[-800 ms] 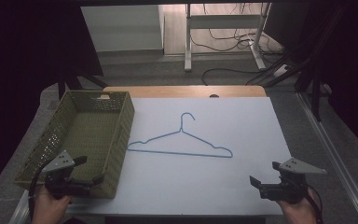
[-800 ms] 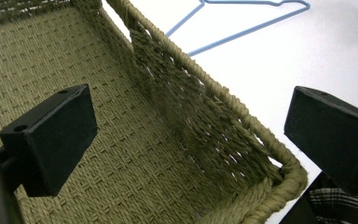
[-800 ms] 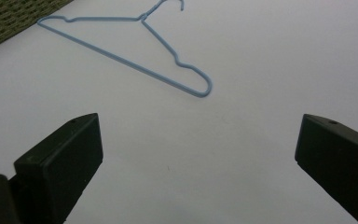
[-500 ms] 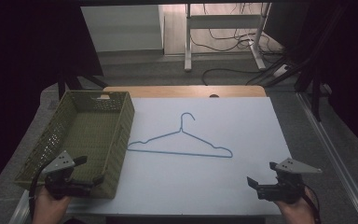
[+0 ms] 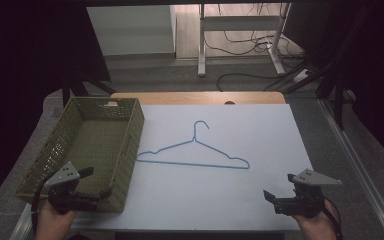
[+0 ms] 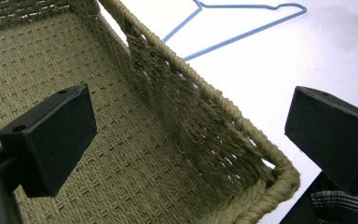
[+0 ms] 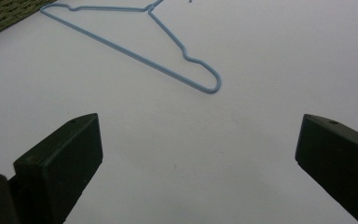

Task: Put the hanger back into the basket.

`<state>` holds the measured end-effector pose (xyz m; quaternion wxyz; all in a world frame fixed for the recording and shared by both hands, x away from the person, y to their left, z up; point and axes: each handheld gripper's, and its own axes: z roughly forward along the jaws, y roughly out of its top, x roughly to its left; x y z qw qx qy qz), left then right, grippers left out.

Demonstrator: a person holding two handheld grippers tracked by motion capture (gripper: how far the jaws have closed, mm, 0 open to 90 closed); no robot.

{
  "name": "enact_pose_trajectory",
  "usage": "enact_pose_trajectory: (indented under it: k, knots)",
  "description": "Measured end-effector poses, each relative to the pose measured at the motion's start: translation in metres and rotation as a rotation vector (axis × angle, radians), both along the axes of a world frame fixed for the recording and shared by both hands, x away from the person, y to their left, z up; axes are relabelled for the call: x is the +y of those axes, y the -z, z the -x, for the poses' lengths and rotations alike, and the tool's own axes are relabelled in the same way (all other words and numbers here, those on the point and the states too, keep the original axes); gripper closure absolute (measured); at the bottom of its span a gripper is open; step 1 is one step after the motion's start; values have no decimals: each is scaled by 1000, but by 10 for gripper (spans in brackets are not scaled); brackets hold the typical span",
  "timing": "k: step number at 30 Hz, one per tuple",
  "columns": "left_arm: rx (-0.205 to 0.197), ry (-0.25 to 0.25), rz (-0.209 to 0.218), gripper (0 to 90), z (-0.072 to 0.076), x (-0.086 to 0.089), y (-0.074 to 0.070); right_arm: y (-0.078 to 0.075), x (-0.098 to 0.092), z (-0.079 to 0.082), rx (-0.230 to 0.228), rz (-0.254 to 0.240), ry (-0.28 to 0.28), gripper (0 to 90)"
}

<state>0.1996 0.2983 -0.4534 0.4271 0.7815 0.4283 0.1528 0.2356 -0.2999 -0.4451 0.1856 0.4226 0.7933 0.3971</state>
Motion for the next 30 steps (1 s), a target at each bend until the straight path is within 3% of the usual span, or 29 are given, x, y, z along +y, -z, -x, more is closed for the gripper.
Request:
enact_pose_trajectory:
  k: [4,7,14,23,30]
  knots:
    - [-3,4,4,24,0,-2,-1,-2,3,-1,3,-6,-6,1]
    - [-7,9,8,24,1,-3,-2,-5,7,-4,8,-39,-13,1]
    - [-5,17,13,24,0,-4,-2,-12,16,-11,13,-31,-37,7]
    - [-5,21,26,25,0,-4,-2,-20,31,-28,30,21,-78,6]
    - [-2,31,22,26,-1,-8,-1,-24,46,-42,8,42,-122,3]
